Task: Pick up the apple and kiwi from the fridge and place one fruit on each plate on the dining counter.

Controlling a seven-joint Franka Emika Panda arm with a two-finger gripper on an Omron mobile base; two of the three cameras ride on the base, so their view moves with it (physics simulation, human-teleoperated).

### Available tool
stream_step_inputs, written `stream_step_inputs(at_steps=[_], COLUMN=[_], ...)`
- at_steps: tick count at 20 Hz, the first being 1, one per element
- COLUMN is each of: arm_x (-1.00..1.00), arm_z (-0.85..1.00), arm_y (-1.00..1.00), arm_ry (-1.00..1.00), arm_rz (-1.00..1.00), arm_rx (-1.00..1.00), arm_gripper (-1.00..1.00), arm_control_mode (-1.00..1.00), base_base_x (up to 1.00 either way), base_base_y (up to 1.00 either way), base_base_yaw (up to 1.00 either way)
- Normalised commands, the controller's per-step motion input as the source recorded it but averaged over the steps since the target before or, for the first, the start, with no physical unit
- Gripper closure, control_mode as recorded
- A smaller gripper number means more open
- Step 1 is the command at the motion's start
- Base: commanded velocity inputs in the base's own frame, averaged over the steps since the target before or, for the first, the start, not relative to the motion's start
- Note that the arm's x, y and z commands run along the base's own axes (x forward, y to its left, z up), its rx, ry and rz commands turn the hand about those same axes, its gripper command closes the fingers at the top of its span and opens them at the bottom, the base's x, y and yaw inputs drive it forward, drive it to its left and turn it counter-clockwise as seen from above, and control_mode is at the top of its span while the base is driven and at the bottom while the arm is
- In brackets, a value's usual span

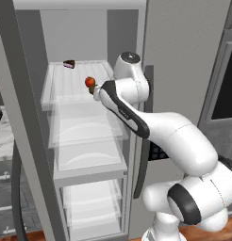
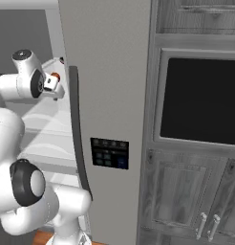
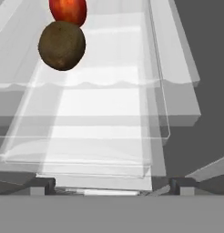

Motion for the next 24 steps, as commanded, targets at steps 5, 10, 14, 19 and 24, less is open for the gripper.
stream_step_inputs(at_steps=[5, 10, 14, 19, 24], arm_x=[0.65, 0.58, 0.55, 0.52, 0.45], arm_z=[0.04, 0.00, -0.01, -0.11, -0.11], arm_y=[0.24, 0.24, 0.21, 0.33, 0.21], arm_ry=[-0.08, -0.08, 0.00, 0.00, 0.00], arm_rz=[0.00, 0.00, 0.00, 0.00, 0.00], arm_rx=[0.00, 0.00, 0.00, 0.00, 0.00], arm_gripper=[-1.00, -1.00, -1.00, -1.00, -1.00], arm_control_mode=[-1.00, -1.00, -1.00, -1.00, -1.00], base_base_x=[0.00, 0.00, 0.00, 0.00, 0.00], base_base_y=[0.00, 0.00, 0.00, 0.00, 0.00], base_base_yaw=[0.00, 0.00, 0.00, 0.00, 0.00])
